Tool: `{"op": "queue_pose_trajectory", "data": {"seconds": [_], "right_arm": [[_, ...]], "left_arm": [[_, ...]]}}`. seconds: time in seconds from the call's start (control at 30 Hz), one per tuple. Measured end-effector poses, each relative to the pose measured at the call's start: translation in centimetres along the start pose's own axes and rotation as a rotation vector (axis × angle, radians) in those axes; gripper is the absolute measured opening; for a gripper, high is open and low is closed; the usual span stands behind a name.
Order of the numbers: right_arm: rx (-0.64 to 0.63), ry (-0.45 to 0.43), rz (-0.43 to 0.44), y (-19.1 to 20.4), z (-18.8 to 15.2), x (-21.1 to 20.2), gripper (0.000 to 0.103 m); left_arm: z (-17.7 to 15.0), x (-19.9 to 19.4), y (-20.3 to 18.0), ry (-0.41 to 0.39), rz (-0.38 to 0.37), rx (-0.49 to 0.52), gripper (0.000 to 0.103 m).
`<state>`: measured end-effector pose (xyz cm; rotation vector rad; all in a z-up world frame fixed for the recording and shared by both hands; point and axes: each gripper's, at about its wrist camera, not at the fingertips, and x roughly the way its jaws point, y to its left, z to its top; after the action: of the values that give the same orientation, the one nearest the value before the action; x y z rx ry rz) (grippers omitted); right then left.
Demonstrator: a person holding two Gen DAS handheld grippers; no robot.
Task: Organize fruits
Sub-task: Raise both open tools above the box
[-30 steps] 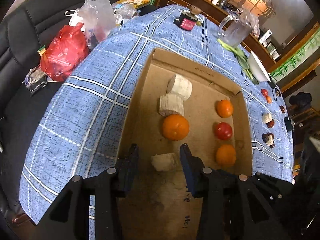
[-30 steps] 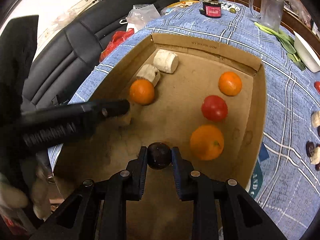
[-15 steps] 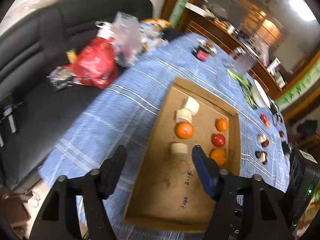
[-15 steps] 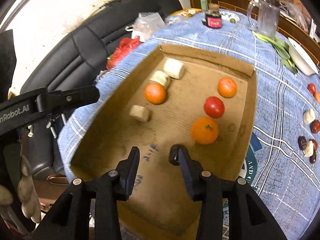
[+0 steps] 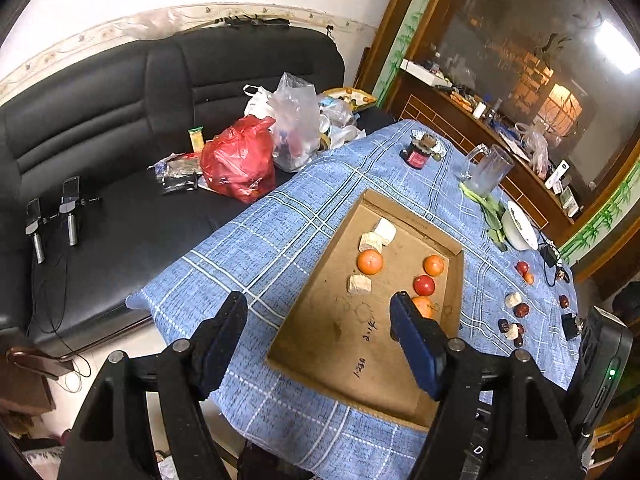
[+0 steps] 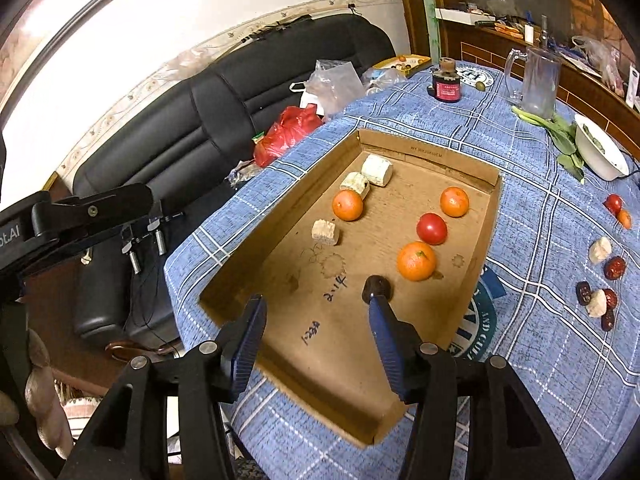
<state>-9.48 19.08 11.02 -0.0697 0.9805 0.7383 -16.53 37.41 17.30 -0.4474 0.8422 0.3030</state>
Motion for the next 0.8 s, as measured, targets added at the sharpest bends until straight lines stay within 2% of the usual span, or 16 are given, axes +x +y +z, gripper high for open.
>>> {"op": "queue_pose_trajectory", "data": {"seconds": [0.33,0.8], "right_arm": [[-0.036,-0.007,0.000,1.2,-1.4,-1.2,0.059],[-0.089,0.017,-0.018,3.0,-2.4,-1.0,0.059]], "left_arm": [[-1.5,-2.0,-0.1,-0.024,-0.016,-0.009,0.073],[-2.5,-2.8,2.1,-0.035,-0.025,-0.068,0.073]]}}
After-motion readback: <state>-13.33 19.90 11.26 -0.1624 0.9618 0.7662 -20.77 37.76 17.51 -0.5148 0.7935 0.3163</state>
